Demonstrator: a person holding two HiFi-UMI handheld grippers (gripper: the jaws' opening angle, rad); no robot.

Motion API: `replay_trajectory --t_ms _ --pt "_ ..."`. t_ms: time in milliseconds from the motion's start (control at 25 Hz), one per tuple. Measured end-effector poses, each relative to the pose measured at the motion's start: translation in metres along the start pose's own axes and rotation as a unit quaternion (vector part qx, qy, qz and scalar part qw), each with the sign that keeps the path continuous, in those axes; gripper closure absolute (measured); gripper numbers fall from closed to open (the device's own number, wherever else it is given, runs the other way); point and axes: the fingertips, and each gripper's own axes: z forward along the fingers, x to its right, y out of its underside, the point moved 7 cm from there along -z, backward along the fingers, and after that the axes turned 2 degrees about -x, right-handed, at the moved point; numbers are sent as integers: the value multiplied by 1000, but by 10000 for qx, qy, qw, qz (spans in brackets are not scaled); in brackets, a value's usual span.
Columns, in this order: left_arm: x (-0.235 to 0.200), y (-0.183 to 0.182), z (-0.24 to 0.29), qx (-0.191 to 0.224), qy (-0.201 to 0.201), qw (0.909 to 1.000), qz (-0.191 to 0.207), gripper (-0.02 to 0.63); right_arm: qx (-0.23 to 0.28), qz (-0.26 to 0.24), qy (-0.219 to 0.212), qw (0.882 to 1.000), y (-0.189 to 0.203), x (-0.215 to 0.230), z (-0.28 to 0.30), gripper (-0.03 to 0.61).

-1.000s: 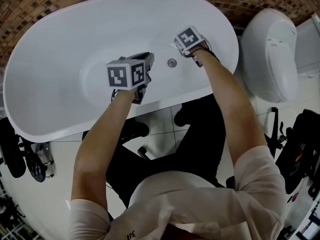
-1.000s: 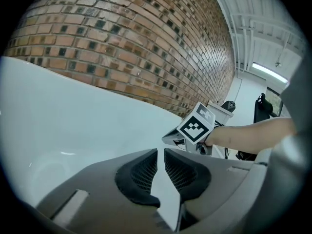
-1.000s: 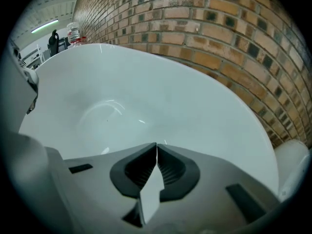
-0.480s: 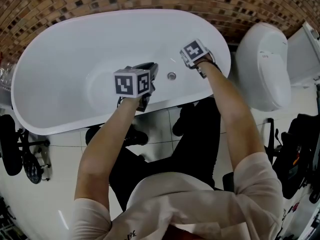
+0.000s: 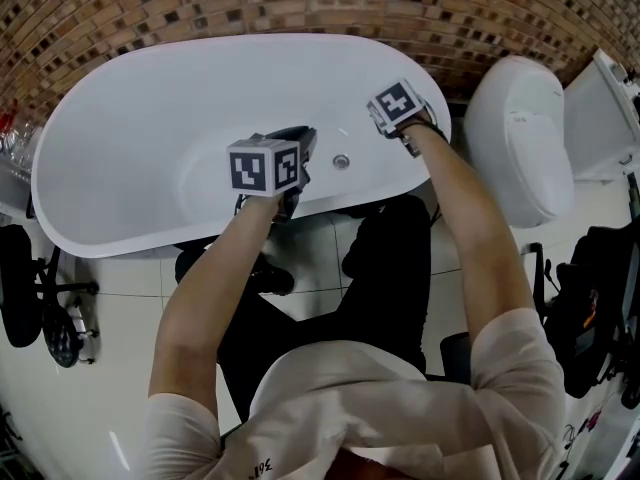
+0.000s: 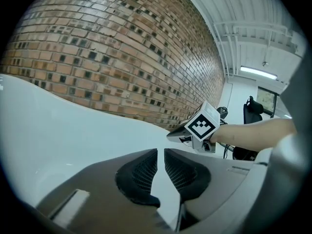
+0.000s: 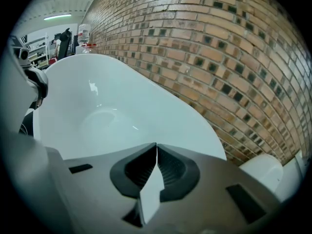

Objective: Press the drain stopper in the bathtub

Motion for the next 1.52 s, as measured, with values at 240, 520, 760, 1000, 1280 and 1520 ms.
replay_trajectory --t_ms 240,520,760,1000,1280,1520 --pt "16 -1 -12 97 75 9999 104 561 64 34 38 10000 3 -1 -28 560" --pt "25 -7 -27 193 105 9995 228 561 341 -152 300 9989 -5 6 -50 560" --pt "35 -12 -41 367 168 9986 331 561 634 -181 376 9971 -11 1 -72 560" --pt "41 -14 -54 526 141 9977 408 561 1033 -133 359 9939 -13 -8 -98 560" --pt "45 -16 -69 710 53 9964 469 561 1279 -93 296 9913 -14 -24 -119 561" --pt "55 -18 -81 841 57 9949 558 561 1577 33 225 9872 -13 -39 -136 561"
